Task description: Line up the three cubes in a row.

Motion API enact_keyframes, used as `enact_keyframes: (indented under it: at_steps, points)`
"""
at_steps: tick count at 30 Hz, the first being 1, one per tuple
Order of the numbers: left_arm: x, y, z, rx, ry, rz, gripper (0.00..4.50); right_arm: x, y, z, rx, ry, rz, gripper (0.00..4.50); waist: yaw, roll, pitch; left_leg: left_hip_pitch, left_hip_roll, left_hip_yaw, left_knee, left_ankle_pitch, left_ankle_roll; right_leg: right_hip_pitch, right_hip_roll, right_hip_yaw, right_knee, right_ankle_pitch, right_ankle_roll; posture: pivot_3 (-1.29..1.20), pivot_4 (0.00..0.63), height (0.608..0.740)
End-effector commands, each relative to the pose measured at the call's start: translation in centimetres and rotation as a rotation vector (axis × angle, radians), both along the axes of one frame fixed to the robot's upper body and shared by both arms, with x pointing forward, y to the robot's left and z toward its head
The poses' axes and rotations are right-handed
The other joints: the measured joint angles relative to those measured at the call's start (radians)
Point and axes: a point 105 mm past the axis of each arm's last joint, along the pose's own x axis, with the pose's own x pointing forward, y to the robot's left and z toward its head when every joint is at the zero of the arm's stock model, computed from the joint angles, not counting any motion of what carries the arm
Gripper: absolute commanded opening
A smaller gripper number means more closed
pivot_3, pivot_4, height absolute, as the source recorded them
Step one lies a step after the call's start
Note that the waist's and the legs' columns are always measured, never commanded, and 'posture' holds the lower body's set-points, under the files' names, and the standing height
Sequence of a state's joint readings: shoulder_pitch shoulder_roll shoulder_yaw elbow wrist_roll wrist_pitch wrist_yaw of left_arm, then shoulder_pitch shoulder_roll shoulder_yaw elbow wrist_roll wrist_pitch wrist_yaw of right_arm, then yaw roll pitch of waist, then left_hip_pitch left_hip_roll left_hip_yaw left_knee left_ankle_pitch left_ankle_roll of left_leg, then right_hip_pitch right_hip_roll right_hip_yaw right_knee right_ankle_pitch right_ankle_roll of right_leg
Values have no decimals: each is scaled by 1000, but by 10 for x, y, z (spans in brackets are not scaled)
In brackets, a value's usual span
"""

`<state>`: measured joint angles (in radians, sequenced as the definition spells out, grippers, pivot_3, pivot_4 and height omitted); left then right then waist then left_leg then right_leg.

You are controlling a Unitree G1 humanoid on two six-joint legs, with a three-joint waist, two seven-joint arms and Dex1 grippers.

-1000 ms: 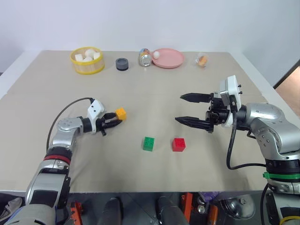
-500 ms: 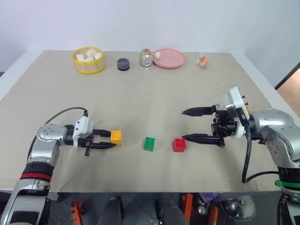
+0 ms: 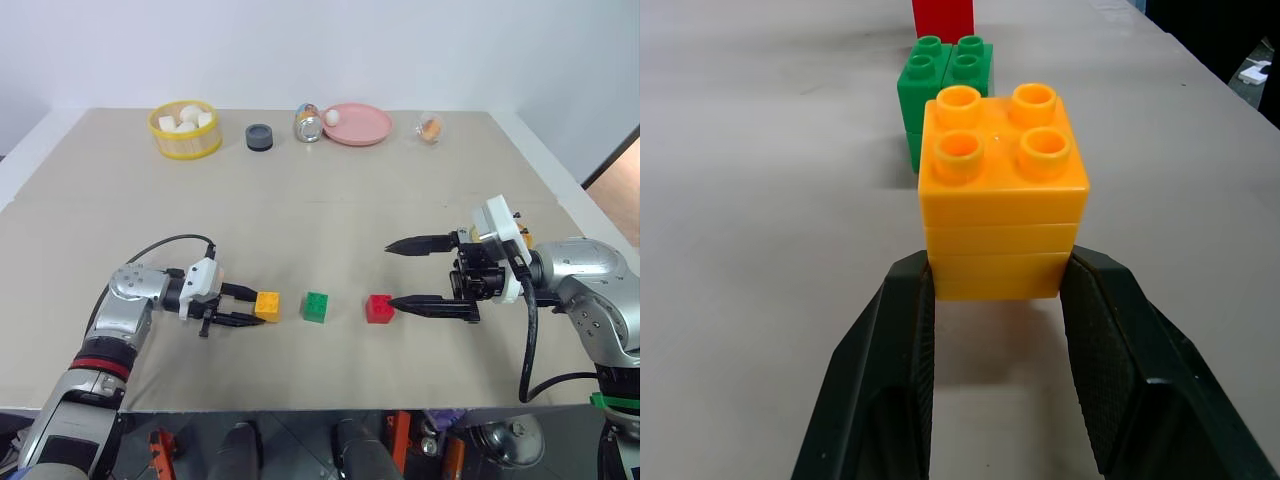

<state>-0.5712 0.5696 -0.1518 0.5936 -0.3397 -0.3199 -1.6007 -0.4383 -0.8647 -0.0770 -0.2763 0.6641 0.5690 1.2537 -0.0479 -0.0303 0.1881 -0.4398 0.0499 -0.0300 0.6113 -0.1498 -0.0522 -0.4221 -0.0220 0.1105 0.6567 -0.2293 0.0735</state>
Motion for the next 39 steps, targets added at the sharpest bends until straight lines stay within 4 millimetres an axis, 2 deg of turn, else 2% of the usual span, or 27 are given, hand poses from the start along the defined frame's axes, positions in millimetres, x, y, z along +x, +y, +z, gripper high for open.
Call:
enact_keyframes:
  at_steps: [1,8,12,26,36,38,39]
  points:
    - [3,2,5,8,-40,-13,1258,-5,3,12,16,-52,14,4500,0,0,0,0,0,0,0,0,0,0,0,0,0,0,0,0,150,740]
    - [8,18,5,32,-37,40,1258,-3,2,12,20,-55,2,4500,0,0,0,0,0,0,0,0,0,0,0,0,0,0,0,0,150,740]
    - [8,21,5,35,-35,49,1258,-3,2,12,22,-55,0,4500,0,0,0,0,0,0,0,0,0,0,0,0,0,0,0,0,150,740]
    - [5,11,0,16,-22,24,1258,1,3,15,27,-65,-9,4500,0,0,0,0,0,0,0,0,0,0,0,0,0,0,0,0,150,740]
    - [7,12,-2,23,-22,31,1258,1,2,17,30,-67,-21,4500,0,0,0,0,0,0,0,0,0,0,0,0,0,0,0,0,150,740]
    - [8,13,-2,22,-22,38,2289,2,2,17,30,-66,-22,4500,0,0,0,0,0,0,0,0,0,0,0,0,0,0,0,0,150,740]
    - [8,14,-2,24,-1,44,2558,2,2,17,30,-67,-23,4500,0,0,0,0,0,0,0,0,0,0,0,0,0,0,0,0,150,740]
